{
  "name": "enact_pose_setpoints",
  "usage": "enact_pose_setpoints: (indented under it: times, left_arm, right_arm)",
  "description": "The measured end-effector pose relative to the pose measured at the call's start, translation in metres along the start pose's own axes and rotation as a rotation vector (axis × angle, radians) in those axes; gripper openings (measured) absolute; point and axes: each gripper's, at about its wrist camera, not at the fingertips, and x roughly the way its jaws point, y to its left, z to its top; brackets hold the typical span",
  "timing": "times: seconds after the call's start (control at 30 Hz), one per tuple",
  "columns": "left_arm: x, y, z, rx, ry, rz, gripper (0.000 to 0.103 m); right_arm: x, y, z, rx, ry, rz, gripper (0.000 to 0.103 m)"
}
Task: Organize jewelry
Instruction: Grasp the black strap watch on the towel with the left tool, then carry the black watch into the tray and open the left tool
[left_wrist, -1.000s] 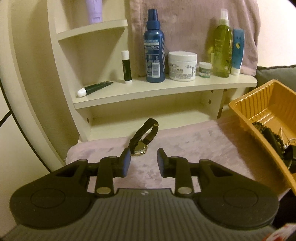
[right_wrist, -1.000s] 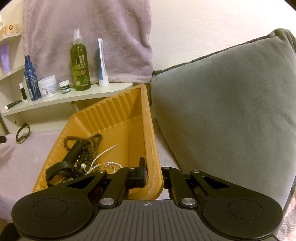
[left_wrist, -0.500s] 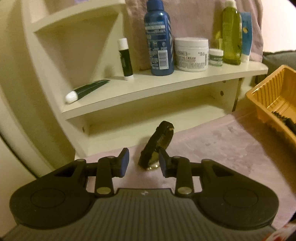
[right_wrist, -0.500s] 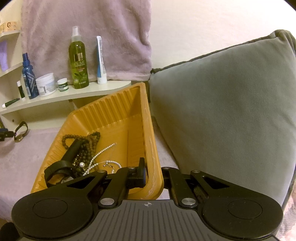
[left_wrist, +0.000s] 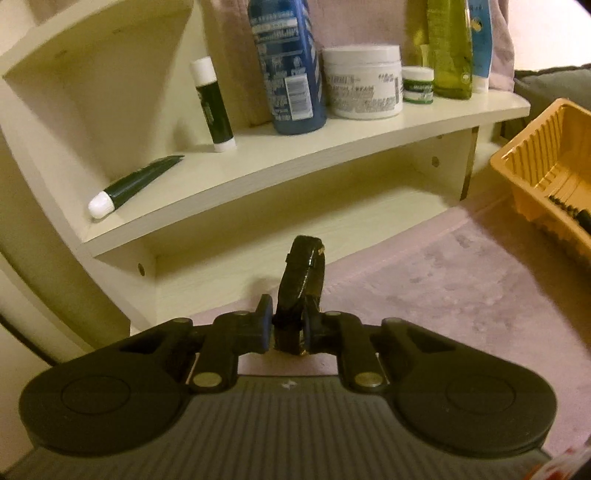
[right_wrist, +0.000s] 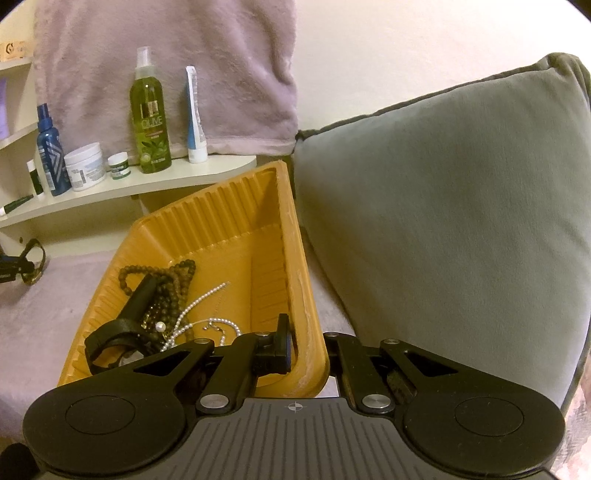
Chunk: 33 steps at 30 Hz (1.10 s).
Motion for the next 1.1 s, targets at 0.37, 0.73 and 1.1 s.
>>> enact_pose_setpoints:
  times: [0.37,0.73,1.1]
  left_arm:
    - [-0.067,-0.046,0.030,-0.033,-0.069,-0.097,0.014]
    - [-0.102,-0.146,0.076,0.028,-0.141,-0.281,0.014]
    - [-0.072,-0.224,0.071,0.081,-0.046,-0.365,0.017]
  right_arm:
    - [0.002,-0.010,-0.006,0.036,-0.016,0.030,0.005]
    - [0.017,-0.029,-0.013,0.127,-0.031,0.108,0.005]
    - [0.034,-0.049,-0.023,0.185,-0.012,0.177,0.006]
